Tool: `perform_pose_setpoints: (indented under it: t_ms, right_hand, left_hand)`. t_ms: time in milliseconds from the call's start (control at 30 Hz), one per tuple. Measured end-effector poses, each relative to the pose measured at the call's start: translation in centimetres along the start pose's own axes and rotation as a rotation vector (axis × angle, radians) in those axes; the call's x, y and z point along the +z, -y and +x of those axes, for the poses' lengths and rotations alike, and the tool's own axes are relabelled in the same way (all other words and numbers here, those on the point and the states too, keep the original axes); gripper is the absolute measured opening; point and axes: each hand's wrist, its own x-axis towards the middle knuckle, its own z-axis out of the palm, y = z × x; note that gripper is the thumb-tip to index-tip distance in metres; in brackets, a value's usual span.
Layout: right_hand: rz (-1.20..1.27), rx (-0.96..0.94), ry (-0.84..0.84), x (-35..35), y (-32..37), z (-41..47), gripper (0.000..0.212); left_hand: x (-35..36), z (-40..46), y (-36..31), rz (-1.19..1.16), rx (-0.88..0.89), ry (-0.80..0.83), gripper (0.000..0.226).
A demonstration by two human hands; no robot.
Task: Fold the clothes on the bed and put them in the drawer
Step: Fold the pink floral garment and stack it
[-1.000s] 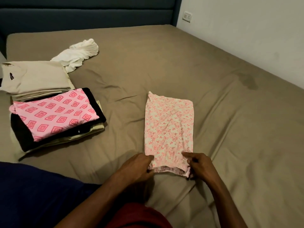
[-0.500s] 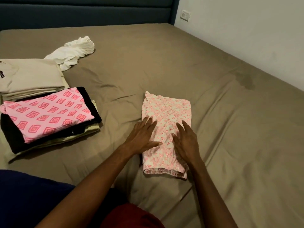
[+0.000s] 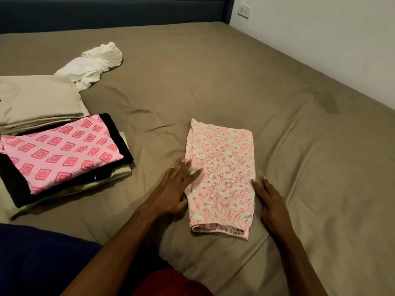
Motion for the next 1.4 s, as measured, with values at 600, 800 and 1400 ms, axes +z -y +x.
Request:
perform_pose_setpoints:
  t_ms: [600,800,1400]
  right_hand:
    - [0.872,0.257,0.09,-5.7,3.3,13.8,0.03]
    - [1.086,0.827,0.157,-0.7,1.9,19.8,0.031]
    - [0.732,0.698,0.002,1.9,6.0,6.1,0.035]
  left_hand:
    - [-3.9,11.9,-0.6,-0.534,-0.184,-0.153,0.025]
    - [-3.8,18.6,1.6,-1.189,-0.845,-0.023,0.036]
    - [-5.6,4.9,1.7,-1.266,-0.751,0.192,0.012]
